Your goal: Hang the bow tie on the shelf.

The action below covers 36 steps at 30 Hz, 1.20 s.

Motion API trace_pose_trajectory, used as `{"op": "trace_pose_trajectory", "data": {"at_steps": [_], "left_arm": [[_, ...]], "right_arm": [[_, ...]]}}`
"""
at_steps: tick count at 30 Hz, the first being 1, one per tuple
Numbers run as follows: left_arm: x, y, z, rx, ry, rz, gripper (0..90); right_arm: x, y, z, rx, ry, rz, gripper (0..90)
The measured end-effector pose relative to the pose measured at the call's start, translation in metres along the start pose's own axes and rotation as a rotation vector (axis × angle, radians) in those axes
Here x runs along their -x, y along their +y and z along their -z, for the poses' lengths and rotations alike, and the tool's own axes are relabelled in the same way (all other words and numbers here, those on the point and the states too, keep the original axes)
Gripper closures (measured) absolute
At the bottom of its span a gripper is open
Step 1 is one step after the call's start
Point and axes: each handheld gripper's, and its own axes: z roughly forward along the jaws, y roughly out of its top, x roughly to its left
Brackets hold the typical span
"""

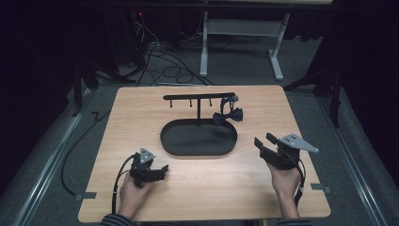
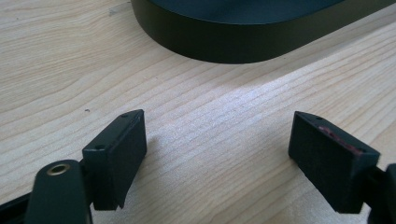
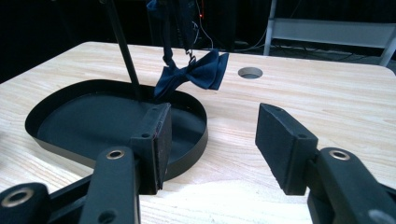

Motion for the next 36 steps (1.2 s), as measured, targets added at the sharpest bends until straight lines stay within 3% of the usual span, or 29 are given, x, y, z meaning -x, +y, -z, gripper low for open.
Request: {"op": "trace_pose_trajectory", "data": {"at_steps": [21, 36], "left_arm": [[0.000, 0.000, 0.000, 0.000, 0.000, 0.000, 19.8], [0.000, 0.000, 0.000, 0.000, 0.000, 0.000, 19.8]], "right_arm": [[-0.006, -0.014, -0.002, -0.029, 0.017, -0.010, 48.5], [-0.015, -0.028, -0.015, -0.049, 0.046, -0.024, 48.7]]}}
